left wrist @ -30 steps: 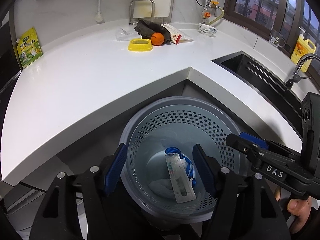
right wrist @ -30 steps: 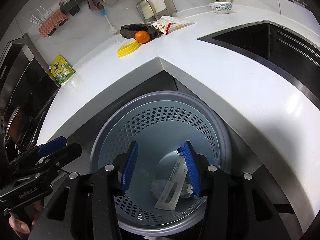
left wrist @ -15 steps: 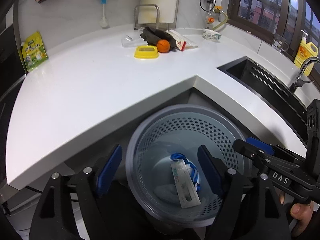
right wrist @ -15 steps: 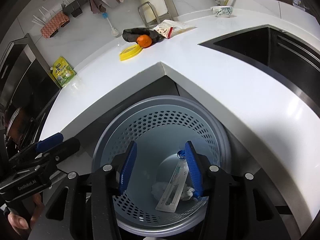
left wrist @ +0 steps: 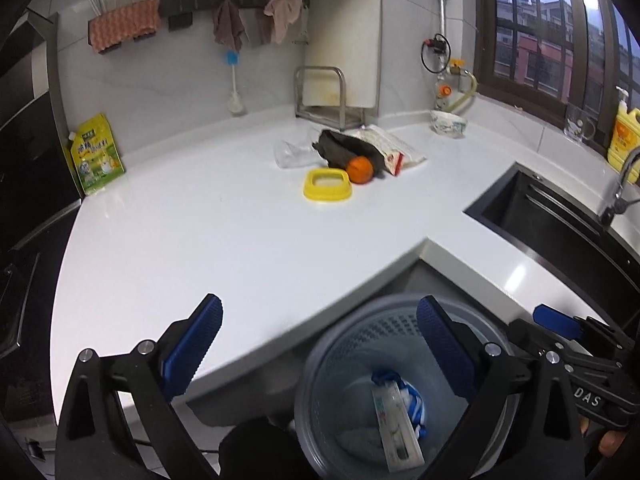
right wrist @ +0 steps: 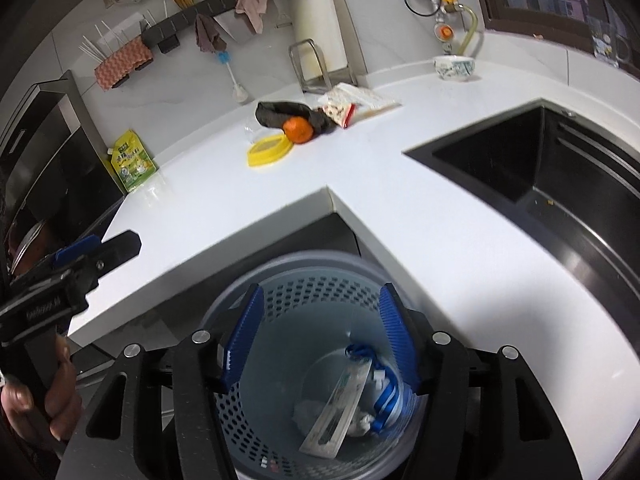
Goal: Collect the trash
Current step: 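Move both open grippers back toward the grey cloth and yellow lid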
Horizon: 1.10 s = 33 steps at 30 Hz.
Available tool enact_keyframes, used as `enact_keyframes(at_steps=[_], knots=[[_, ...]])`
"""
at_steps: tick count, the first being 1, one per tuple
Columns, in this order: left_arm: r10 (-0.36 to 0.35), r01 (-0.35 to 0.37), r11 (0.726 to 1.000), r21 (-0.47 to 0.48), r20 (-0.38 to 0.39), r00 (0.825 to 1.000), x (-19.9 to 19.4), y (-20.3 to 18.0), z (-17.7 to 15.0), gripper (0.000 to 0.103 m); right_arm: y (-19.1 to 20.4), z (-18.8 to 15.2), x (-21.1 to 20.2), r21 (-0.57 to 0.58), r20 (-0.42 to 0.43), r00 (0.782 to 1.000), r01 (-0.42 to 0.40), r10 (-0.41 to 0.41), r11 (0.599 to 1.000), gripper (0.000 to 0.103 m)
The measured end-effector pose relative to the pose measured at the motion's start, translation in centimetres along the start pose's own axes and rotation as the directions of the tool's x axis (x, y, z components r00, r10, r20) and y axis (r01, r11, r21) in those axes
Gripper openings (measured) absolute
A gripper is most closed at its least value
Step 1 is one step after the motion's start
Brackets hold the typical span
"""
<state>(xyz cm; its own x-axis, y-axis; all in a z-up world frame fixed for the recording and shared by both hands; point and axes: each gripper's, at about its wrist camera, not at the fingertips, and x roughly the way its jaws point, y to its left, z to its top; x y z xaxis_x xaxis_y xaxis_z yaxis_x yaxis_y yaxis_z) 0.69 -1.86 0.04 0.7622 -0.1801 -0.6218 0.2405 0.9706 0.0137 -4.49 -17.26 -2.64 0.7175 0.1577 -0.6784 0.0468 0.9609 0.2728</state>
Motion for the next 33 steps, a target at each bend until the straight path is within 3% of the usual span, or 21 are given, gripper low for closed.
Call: enact_keyframes(at_steps=[7,16,33], knots=[[0.05,-0.049,0.998,-0.037,0.029,0.998,2.0,1.3,3.5,0.096,-0.9,3.3,0.9,-0.024,0.029,1.0,-0.01,0.011,1.0,0.062],[0.072,-0.072,0.993,-0.088,-0.001,0.997,7.5,1.8,7.1,0.097,-1.8,8.8,4.0,-0.07,0.025,1.0,-0.01,0.011,0.997,0.065],[0.046,-0.063,0.992,-0.105,-0.162,0.986,20.5,-0.3,10.9,0.097,-5.0,14.8,10.0,-0.042,0.013,0.999,-0.038,0.039,0.998,0.065]])
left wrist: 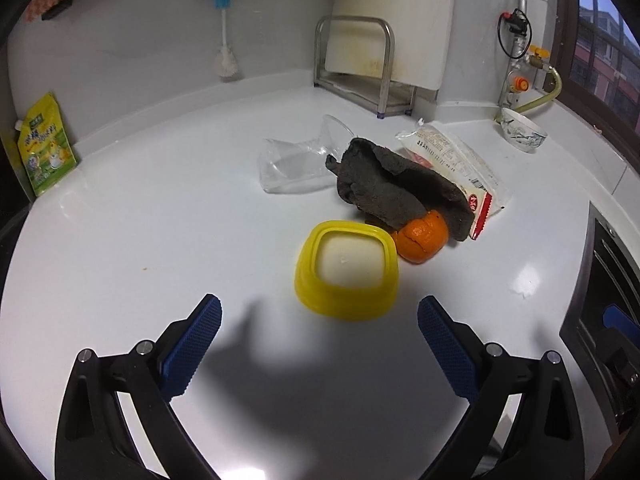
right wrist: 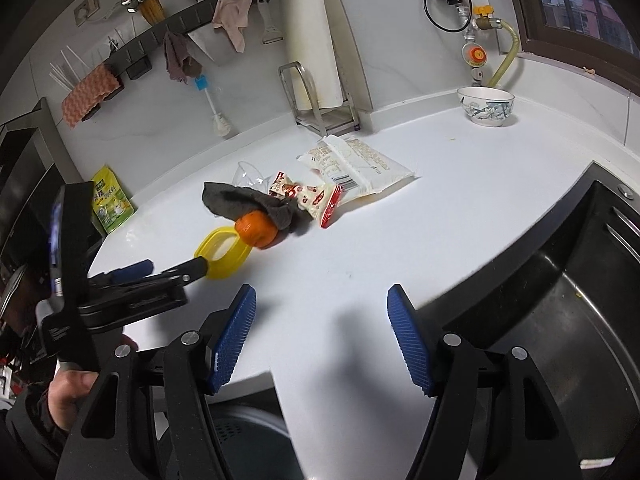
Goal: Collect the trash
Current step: 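Move both open grippers back toward the grey cloth and yellow lid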
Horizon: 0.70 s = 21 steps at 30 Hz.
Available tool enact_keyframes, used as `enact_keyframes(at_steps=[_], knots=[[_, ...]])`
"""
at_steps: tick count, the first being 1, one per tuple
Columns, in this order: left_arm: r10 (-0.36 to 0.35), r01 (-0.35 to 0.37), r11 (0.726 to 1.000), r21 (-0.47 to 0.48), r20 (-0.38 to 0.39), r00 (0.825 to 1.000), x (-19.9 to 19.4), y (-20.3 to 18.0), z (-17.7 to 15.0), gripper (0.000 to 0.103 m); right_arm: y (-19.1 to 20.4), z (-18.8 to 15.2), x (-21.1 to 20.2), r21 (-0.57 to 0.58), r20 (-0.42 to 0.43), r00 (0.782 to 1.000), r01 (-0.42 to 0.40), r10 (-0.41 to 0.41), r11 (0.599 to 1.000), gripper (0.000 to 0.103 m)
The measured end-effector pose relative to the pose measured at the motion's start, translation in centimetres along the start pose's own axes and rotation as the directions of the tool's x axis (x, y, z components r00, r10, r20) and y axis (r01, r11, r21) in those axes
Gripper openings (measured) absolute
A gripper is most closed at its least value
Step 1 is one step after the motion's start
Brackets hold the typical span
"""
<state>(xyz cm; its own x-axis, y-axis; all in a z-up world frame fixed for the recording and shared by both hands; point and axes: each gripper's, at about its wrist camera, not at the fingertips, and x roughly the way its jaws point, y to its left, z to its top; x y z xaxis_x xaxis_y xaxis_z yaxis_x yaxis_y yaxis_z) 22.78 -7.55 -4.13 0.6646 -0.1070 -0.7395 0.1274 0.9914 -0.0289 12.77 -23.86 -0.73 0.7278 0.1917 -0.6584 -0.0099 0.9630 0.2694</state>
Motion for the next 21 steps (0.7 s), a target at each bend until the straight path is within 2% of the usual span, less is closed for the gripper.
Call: enact_keyframes(at_steps=[14,15,21], knots=[[0.066,-0.063,0.997,0.035,-0.082,0.994,3.6,-1.3,1.4,0.096,-1.5,0.5,0.2,0.031,0.02,0.999,-0.026,0.026,0.999,0.065],[0.069,-0.066,0.997,0.037,-0.085,0.994,3.6,-1.4,1.4,0.094,-1.5,0.5,0.2,0.032,0.021,0.999,-0.026,0.026,0.999,0.065],[0.04,-0.037,0.998,0.042,-0.066,0.997,3.4,-1.5,1.6,0.064,-1.2,0.6,0.4,0.018,0.017,1.0,-0.019,0.019,1.0,0.065]])
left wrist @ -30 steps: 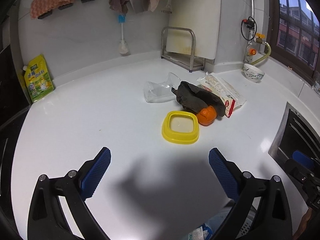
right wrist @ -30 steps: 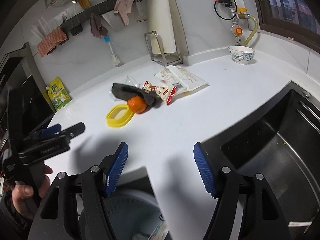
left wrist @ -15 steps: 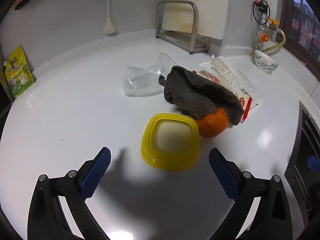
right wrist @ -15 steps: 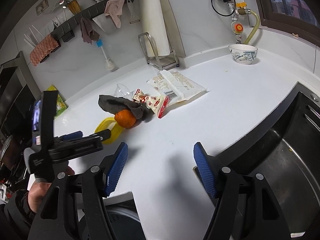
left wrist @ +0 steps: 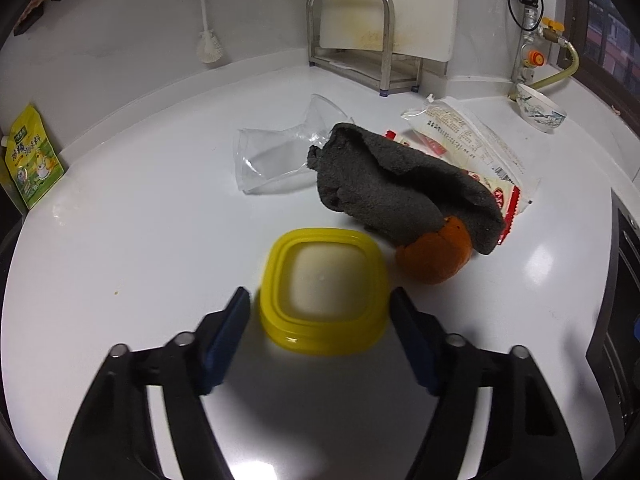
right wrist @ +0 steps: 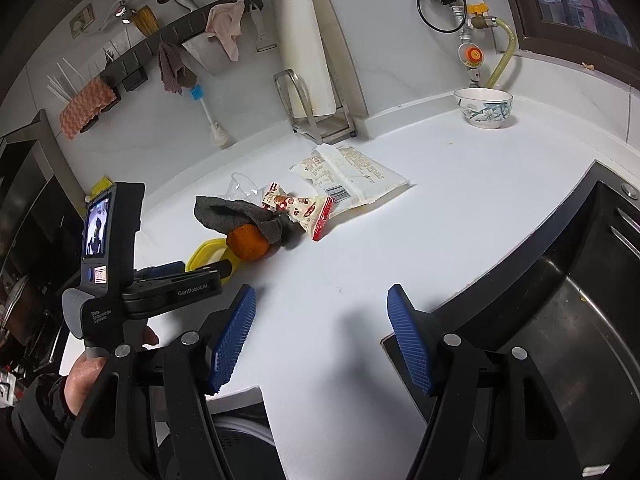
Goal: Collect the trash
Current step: 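Move both open grippers back toward the grey cloth and yellow lid, then grasp the yellow lid with the left gripper while the right grasps the red-white wrapper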
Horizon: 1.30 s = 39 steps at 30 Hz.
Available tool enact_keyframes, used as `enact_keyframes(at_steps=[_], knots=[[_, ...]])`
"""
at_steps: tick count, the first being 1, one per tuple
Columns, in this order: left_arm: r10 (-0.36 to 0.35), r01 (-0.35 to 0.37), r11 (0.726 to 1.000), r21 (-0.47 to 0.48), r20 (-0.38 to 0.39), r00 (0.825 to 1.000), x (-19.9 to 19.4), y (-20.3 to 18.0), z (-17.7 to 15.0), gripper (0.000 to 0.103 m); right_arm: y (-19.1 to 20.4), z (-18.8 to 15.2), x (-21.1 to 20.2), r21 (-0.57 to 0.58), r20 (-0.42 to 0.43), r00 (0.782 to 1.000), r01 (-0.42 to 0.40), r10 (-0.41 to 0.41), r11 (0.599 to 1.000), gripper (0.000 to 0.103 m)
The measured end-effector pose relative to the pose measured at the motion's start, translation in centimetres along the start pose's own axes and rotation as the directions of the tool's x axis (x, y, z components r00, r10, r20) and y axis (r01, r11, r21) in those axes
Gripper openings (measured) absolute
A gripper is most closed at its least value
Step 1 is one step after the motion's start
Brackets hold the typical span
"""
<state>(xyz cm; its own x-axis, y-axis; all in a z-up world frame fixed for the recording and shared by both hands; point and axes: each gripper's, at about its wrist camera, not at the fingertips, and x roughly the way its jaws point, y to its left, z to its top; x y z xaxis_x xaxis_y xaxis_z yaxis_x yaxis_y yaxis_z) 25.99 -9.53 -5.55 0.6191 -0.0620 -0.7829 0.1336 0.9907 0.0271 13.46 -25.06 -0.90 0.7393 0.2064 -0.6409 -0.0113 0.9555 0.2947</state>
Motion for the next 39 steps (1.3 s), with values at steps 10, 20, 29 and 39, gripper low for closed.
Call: enact_keyframes(at_steps=[10,20,29,39], knots=[[0.009,-0.01,1.0,0.029,0.041,0.999,-1.4,2.2,-0.4,0.06,1.2,1.4,1.6,-0.058,-0.03,0.999,0.02,-0.021,0.998,0.065],[-0.011,0.013,1.0,-0.021,0.097,0.995,-2.4,5.8,0.0,0.06,4.0,7.7,7.6,-0.298,-0.068,0.997,0.006,-0.028,0.954,0.065],[-0.045,0.05,0.998,-0.048,0.106,0.993,-2.1,7.3,-0.1,0.06,6.6,9.6,13.6,-0.528,-0.146,0.986,-0.006,-0.084,0.849,0.065],[-0.076,0.081,0.996,-0.047,0.108,0.991,-2.1,7.3,-0.2,0.06,8.5,9.1,17.4,-0.637,-0.224,0.962,-0.025,-0.155,0.771,0.046]])
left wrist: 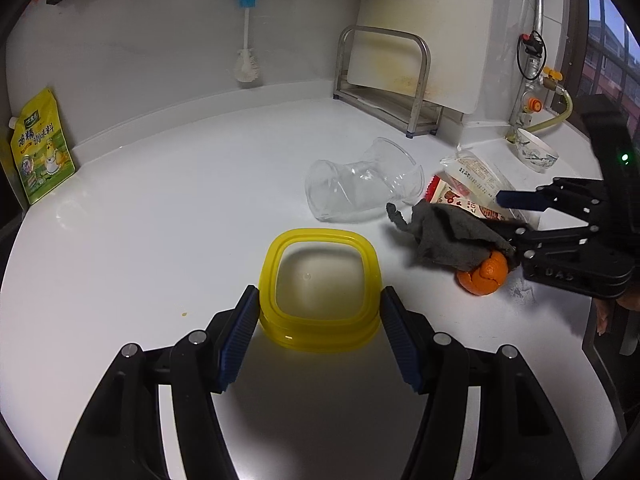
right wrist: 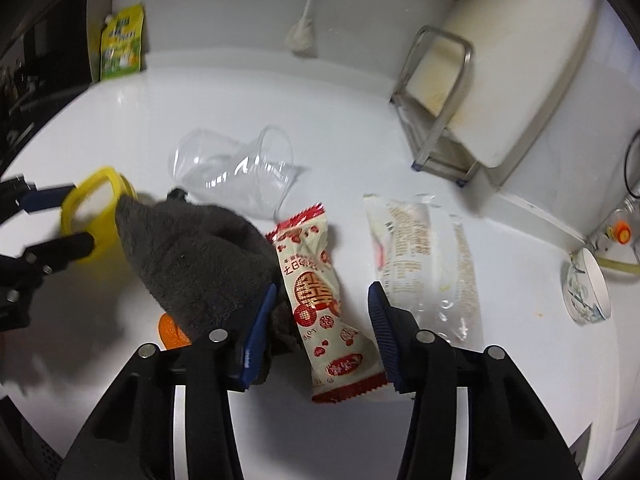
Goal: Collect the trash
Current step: 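Grasp the yellow lid with the left gripper while the right grasps the red-white wrapper, then lift the wrapper with the right gripper, dragging the grey cloth along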
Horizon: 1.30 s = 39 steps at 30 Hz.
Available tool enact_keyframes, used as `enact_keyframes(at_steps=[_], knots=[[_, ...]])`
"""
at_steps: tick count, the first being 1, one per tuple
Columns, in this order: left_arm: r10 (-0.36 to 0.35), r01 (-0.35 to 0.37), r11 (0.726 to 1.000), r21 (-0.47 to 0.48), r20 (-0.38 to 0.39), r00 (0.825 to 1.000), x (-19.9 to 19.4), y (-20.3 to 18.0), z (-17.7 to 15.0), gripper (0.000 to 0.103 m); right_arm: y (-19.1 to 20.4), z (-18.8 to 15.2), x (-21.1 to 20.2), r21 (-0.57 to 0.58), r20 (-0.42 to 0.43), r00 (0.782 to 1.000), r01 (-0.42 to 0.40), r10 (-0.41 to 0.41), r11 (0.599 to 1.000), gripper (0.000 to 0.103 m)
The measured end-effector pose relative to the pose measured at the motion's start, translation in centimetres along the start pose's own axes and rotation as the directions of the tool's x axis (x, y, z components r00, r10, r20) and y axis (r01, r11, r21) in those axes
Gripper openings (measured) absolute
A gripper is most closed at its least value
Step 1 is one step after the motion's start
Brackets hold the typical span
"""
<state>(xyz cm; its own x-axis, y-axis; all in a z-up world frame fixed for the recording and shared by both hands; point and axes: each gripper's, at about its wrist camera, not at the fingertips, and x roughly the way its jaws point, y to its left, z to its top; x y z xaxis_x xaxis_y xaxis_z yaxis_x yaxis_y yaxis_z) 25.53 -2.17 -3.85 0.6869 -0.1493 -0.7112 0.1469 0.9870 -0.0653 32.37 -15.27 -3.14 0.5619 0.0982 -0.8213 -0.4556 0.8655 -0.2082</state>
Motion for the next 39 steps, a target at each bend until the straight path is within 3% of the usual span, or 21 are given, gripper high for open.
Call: enact_keyframes(at_steps=[2,5,12,26,31,39], knots=[[-0.002,0.002,1.0,-0.002,0.001,1.0,0.0,0.0,0.0,0.06,0.1,0.1,0.2,0.001,-0.004,1.0,0.001,-0.001,1.0,0.043],[-0.006,0.006,1.0,-0.003,-0.003,1.0,0.0,0.0,0.0,0.06,0.0,0.2,0.7,0.023,-0.029,0.999,-0.014,0.015,1.0,0.031],[0.0,0.0,1.0,-0.005,0.012,1.0,-0.7,0.1,0.1,0.06,-0.3,0.2,0.6,0.065,-0.042,0.999,-0.023,0.026,0.998,0.019],[-0.006,0.006,1.0,0.0,0.063,0.998,-6.3,0.3,-0.5,0.06,-0.6,-1.7,-7.3,0.312,0.121,0.992,-0.056,0.019,0.948,0.019],[-0.024,0.022,1.0,0.019,0.072,0.997,-9.1,-0.2,-2.0,0.06,0.4,-4.2,-10.0,0.399,0.114,0.993,-0.067,0.023,0.914,0.019],[-0.046,0.043,0.998,0.046,0.062,0.997,-12.1,-1.5,-4.7,0.06,2.8,-8.8,-11.0,0.483,0.086,0.995,-0.088,0.053,0.871,0.019]])
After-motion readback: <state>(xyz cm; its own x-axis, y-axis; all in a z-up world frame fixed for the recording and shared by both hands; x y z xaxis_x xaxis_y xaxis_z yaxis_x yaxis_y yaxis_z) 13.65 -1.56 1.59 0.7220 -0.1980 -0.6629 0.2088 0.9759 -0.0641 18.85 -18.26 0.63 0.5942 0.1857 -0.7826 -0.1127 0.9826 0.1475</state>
